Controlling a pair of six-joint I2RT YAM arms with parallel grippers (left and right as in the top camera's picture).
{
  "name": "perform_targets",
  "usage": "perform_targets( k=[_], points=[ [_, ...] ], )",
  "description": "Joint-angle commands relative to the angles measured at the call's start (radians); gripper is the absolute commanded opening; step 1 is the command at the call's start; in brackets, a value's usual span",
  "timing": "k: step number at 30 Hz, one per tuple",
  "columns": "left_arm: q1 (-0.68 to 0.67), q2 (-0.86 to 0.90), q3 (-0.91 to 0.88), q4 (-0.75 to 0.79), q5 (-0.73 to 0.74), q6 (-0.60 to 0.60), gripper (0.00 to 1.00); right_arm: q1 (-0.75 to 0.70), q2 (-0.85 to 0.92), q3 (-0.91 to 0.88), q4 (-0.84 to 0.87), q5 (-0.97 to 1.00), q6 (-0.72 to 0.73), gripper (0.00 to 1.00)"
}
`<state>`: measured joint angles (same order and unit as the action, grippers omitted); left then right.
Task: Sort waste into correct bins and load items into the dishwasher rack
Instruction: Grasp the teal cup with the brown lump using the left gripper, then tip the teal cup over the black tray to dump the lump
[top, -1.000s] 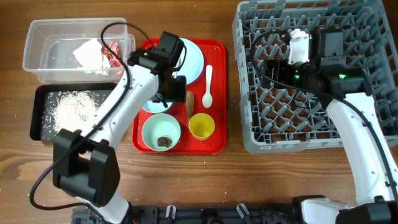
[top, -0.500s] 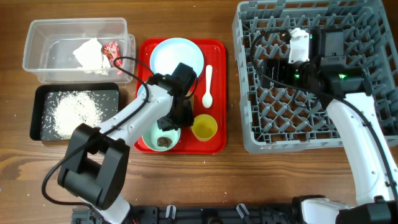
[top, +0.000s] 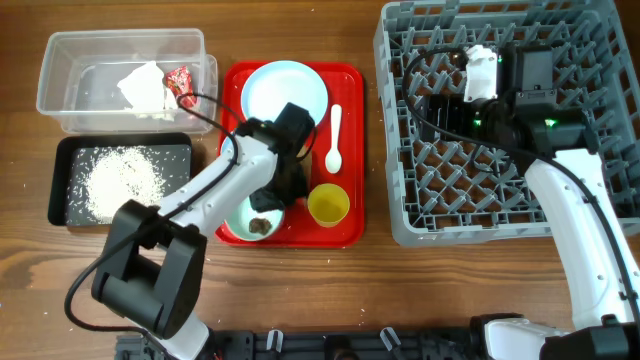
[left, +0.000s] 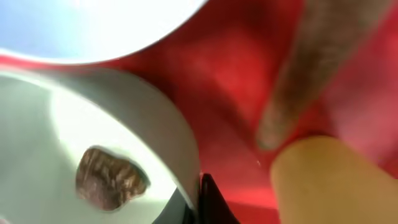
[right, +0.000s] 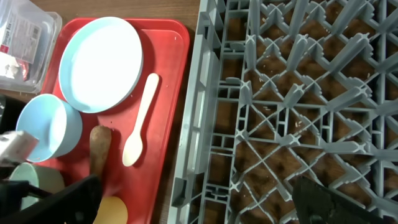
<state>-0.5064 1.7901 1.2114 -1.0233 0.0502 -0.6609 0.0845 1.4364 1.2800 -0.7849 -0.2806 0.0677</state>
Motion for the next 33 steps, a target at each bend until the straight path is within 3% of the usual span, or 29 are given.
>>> perform_targets(
  k=[1, 8, 15, 17, 20, 24, 33],
  points=[
    [0.023, -0.054, 0.137, -0.076, 0.004, -0.006, 0.04, 0.003, 0.008, 0.021, -0.001, -0.013, 0.014, 1.00],
    [0.168, -0.111, 0.171, -0.126, -0.176, -0.006, 0.04, 0.003, 0.008, 0.021, -0.001, -0.014, 0.014, 1.00],
    [0.383, -0.111, 0.171, -0.125, -0.144, 0.073, 0.04, 0.003, 0.008, 0.021, -0.010, -0.014, 0.041, 1.00],
    [0.457, -0.111, 0.171, -0.113, -0.025, 0.184, 0.04, 0.003, 0.008, 0.021, -0.012, -0.013, 0.040, 1.00],
    [0.607, -0.111, 0.169, -0.090, 0.267, 0.398, 0.04, 0.003, 0.008, 0.021, -0.012, -0.013, 0.041, 1.00],
    [0.784, -0.108, 0.167, -0.077, 0.497, 0.555, 0.04, 0.003, 0.008, 0.021, -0.012, -0.013, 0.040, 1.00],
    [1.134, -0.106, 0.146, -0.039, 0.936, 0.720, 0.04, 0.003, 0.008, 0.021, 0.011, -0.012, 0.039, 0.99]
  ],
)
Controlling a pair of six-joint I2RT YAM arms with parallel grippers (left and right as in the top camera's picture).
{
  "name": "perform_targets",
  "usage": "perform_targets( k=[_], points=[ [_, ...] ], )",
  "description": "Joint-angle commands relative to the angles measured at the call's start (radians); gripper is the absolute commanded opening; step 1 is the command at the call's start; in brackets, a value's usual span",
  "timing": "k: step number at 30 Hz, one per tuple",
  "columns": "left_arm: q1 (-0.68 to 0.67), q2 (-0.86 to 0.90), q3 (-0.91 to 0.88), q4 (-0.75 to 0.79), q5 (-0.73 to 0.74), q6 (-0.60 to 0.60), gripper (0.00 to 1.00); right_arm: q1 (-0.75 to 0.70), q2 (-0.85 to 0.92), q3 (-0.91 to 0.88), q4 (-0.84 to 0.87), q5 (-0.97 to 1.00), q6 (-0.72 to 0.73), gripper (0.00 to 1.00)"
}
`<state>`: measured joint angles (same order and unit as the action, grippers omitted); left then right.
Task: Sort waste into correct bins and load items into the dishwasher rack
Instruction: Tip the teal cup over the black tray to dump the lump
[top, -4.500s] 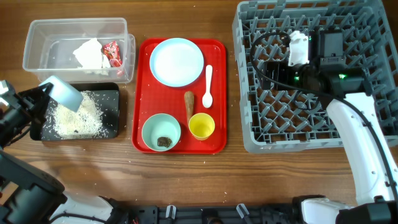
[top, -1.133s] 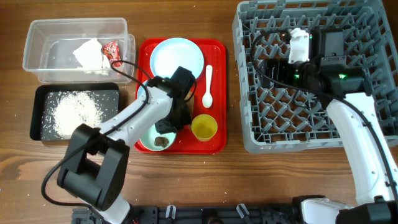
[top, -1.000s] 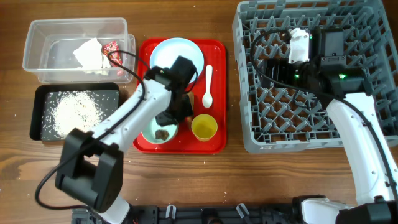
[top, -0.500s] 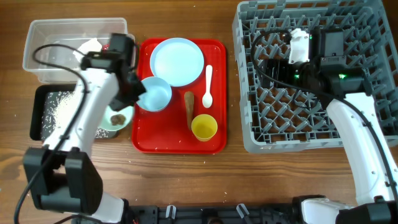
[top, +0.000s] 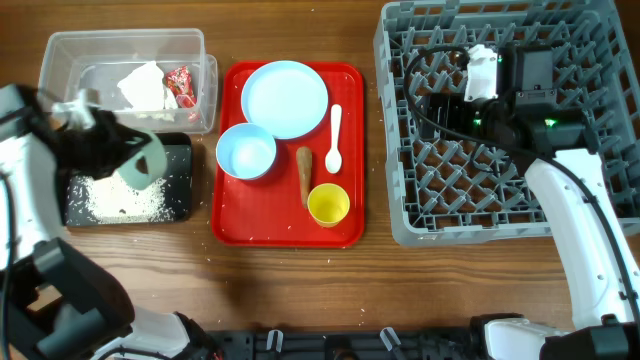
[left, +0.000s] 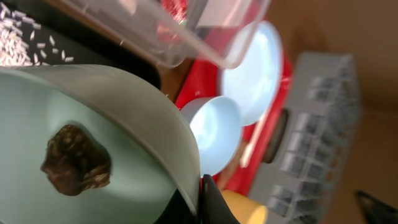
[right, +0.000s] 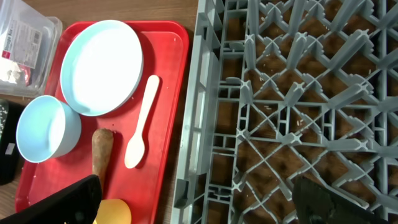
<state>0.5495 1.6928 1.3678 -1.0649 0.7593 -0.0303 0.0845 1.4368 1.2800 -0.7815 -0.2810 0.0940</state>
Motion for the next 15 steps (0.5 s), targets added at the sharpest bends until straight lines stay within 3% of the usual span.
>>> perform_targets(
  k=[1, 8, 15],
  points=[
    [0.100, -0.009, -0.020, 0.002, 0.278, 0.106, 0.04, 0.003, 0.007, 0.021, 0.010, -0.009, 0.014, 1.00],
    [0.198, -0.004, -0.143, 0.051, 0.385, 0.135, 0.04, 0.003, 0.007, 0.021, 0.013, -0.010, 0.014, 1.00],
    [0.261, 0.051, -0.253, 0.153, 0.618, 0.135, 0.04, 0.003, 0.007, 0.021, 0.010, -0.010, 0.014, 1.00]
  ],
)
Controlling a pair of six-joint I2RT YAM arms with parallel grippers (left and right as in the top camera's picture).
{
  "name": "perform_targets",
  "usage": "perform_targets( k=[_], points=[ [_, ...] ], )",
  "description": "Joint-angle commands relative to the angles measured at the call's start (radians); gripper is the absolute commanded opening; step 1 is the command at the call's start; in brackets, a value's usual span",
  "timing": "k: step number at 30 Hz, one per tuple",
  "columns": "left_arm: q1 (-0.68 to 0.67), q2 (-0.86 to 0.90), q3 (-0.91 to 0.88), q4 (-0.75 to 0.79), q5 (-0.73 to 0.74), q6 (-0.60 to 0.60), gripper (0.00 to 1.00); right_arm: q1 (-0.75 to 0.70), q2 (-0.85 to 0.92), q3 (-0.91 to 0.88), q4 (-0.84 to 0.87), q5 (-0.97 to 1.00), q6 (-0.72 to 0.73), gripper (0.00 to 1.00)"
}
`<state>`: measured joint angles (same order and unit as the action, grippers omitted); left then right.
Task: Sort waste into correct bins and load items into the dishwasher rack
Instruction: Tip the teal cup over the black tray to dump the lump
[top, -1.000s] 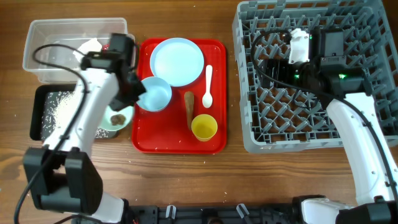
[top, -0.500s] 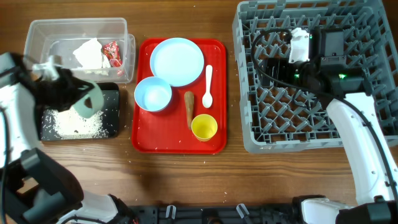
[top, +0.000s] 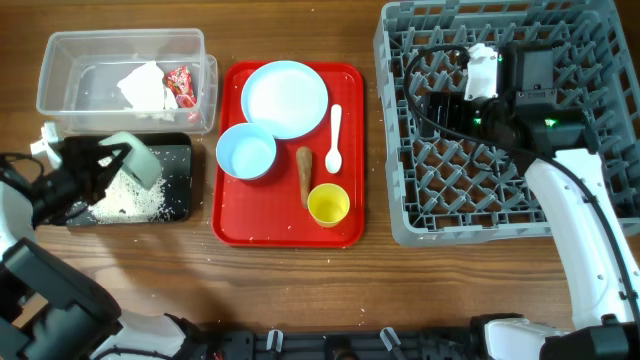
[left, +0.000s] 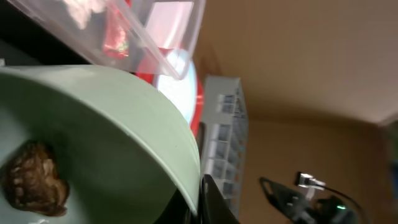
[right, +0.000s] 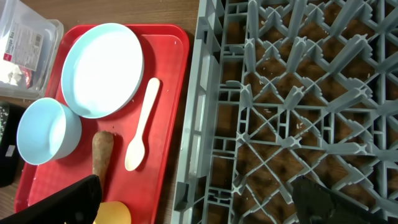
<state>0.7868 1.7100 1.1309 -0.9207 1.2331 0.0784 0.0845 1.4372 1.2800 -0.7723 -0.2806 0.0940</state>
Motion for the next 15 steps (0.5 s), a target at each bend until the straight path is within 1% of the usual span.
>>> perform_targets(
  k=[1, 2, 3, 4, 5, 12, 15],
  points=[
    [0.024, 0.041, -0.016, 0.008, 0.177, 0.026, 0.04, 0.003, 0.007, 0.021, 0.001, -0.010, 0.014, 1.00],
    [0.024, 0.042, -0.016, 0.008, 0.218, 0.026, 0.04, 0.003, 0.007, 0.021, 0.001, -0.010, 0.014, 1.00],
    [0.024, 0.041, -0.016, 0.008, 0.294, 0.026, 0.04, 0.003, 0.007, 0.021, 0.001, -0.010, 0.014, 1.00],
    [0.025, 0.041, -0.016, 0.004, 0.344, -0.022, 0.04, 0.003, 0.007, 0.021, 0.001, -0.010, 0.014, 1.00],
    [0.030, 0.041, -0.016, 0.008, 0.344, -0.060, 0.04, 0.003, 0.007, 0.021, -0.001, -0.010, 0.014, 1.00],
    [0.051, 0.041, -0.016, 0.013, 0.341, -0.060, 0.04, 0.003, 0.007, 0.021, -0.003, -0.010, 0.014, 1.00],
    [0.039, 0.035, -0.016, -0.048, 0.343, -0.090, 0.04, 0.003, 0.007, 0.021, -0.002, -0.010, 0.014, 1.00]
  ],
)
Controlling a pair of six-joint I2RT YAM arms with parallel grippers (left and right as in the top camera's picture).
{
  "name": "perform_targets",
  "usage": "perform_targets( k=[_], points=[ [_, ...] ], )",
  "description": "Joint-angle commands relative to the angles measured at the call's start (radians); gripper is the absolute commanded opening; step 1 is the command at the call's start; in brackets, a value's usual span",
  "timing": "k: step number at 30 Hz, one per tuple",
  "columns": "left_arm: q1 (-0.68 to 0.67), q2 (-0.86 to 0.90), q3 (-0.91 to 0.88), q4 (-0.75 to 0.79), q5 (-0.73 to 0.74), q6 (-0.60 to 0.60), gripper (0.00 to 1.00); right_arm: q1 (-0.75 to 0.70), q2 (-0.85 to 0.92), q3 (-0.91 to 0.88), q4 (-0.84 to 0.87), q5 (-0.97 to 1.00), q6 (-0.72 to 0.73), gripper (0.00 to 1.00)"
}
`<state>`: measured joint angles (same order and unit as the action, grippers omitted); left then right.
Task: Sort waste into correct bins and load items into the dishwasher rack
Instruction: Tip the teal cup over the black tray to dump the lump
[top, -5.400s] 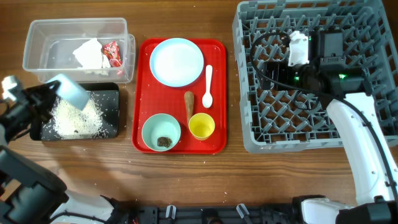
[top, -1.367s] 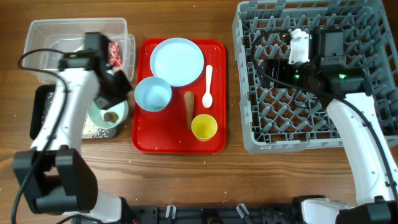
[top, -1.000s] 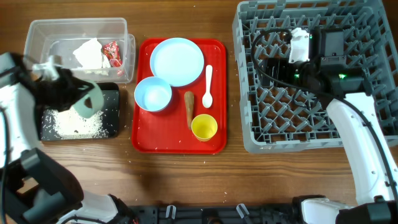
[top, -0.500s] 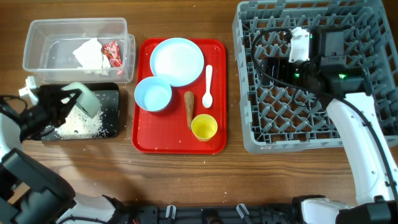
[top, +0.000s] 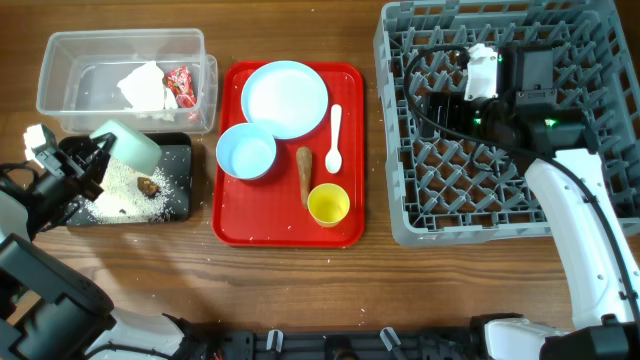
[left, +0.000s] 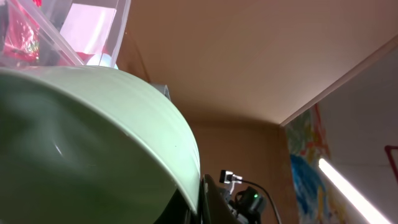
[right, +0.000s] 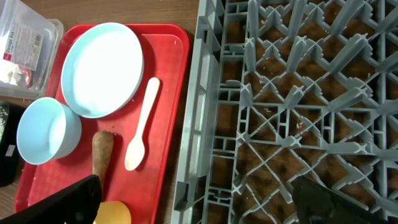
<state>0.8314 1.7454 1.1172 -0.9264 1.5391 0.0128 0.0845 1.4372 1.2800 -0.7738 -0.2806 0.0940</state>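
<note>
My left gripper (top: 97, 152) is shut on the rim of a pale green bowl (top: 130, 146), which is tipped on its side over the black tray (top: 178, 153) of rice. A brown food lump (top: 148, 185) lies on the rice. In the left wrist view the green bowl (left: 81, 143) fills the frame, its inside bare, with my left gripper (left: 200, 198) clamped on its edge. On the red tray (top: 232, 232) sit a blue plate (top: 285, 98), blue bowl (top: 246, 152), white spoon (top: 334, 140), brown stick (top: 304, 175) and yellow cup (top: 328, 204). My right gripper (right: 196, 205) hangs open over the grey rack (top: 500, 130).
A clear plastic bin (top: 60, 70) holding crumpled paper and a red wrapper stands behind the black tray. The rack takes up the right side of the wooden table. The right arm's body runs down the right edge.
The green bowl has tipped further over the black tray. The brown lump that was inside it now lies on the rice. The right arm has not moved.
My left gripper was shut on the green bowl's rim on the red tray, with a brown lump inside. Then it held the bowl over the black tray at the left, then tilted there. Now the lump is out on the rice.
</note>
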Motion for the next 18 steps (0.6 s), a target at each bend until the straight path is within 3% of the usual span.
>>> perform_targets(
  k=[1, 14, 16, 18],
  points=[
    [-0.017, -0.005, -0.003, -0.068, 0.037, -0.019, 0.04, 0.003, 0.007, 0.021, -0.003, -0.010, 0.014, 1.00],
    [-0.245, -0.238, -0.002, -0.068, 0.027, -0.015, 0.04, 0.003, 0.007, 0.021, 0.000, -0.010, 0.014, 1.00],
    [-0.268, -0.276, 0.000, -0.018, -0.027, -0.069, 0.04, 0.003, 0.007, 0.021, 0.002, -0.010, 0.014, 1.00],
    [-0.301, -0.314, 0.010, 0.085, -0.170, -0.237, 0.04, 0.003, 0.007, 0.021, 0.006, -0.010, 0.014, 1.00]
  ],
)
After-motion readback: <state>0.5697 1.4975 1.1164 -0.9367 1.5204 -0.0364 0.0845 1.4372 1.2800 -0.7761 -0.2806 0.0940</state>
